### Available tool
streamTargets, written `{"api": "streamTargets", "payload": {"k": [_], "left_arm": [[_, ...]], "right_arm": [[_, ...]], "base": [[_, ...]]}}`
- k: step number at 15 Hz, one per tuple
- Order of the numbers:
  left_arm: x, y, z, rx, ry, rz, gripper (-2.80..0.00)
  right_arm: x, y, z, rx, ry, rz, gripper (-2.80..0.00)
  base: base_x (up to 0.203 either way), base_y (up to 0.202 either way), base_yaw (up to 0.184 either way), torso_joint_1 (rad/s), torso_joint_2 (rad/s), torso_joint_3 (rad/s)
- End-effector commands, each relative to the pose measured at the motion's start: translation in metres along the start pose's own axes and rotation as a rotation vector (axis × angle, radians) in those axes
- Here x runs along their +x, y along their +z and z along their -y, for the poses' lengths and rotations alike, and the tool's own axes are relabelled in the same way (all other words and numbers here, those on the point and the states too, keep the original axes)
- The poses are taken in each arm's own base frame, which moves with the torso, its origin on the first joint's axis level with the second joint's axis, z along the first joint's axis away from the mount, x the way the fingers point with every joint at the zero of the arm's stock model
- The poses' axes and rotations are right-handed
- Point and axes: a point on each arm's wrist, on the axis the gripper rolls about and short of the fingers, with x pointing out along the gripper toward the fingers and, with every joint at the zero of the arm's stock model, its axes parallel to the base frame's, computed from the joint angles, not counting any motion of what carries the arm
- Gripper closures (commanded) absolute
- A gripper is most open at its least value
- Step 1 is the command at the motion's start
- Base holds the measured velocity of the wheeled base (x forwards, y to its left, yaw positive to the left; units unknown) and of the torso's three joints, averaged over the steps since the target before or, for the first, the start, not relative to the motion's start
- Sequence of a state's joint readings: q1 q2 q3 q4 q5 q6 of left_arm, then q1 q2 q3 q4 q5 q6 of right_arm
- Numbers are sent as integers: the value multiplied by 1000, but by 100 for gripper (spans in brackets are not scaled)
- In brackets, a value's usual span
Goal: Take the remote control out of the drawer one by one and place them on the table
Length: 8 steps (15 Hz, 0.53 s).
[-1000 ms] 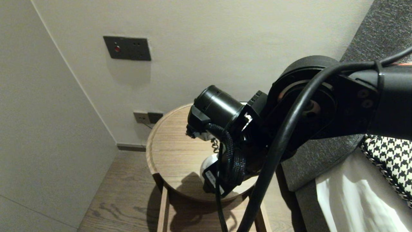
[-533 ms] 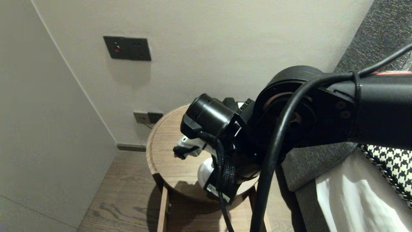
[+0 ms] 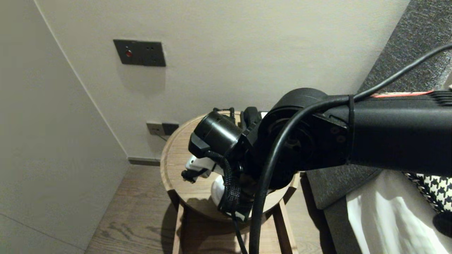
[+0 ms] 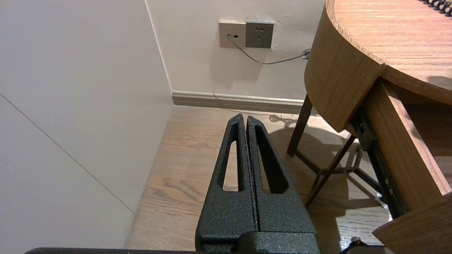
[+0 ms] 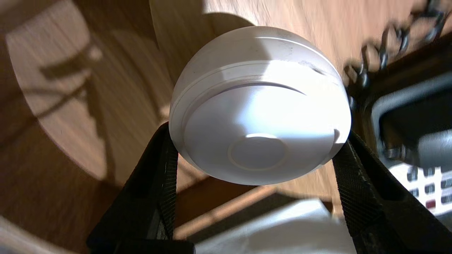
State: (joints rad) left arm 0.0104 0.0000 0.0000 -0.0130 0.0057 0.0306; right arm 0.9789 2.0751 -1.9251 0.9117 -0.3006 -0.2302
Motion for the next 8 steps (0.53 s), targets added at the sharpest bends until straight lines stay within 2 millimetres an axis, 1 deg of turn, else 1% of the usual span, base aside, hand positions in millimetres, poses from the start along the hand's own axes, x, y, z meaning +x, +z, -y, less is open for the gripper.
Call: {"api": "streamTargets", "payload": {"k": [1, 8], "left_arm": [[0, 0, 0, 0, 1, 3, 0], [0, 0, 0, 0, 1, 4, 0]], "right_arm": [[6, 5, -1, 4, -8, 28, 0], [4, 5, 2, 5, -8, 37, 0]], "base": [[0, 0, 0, 0, 0, 0], [0, 0, 0, 0, 0, 0]]}}
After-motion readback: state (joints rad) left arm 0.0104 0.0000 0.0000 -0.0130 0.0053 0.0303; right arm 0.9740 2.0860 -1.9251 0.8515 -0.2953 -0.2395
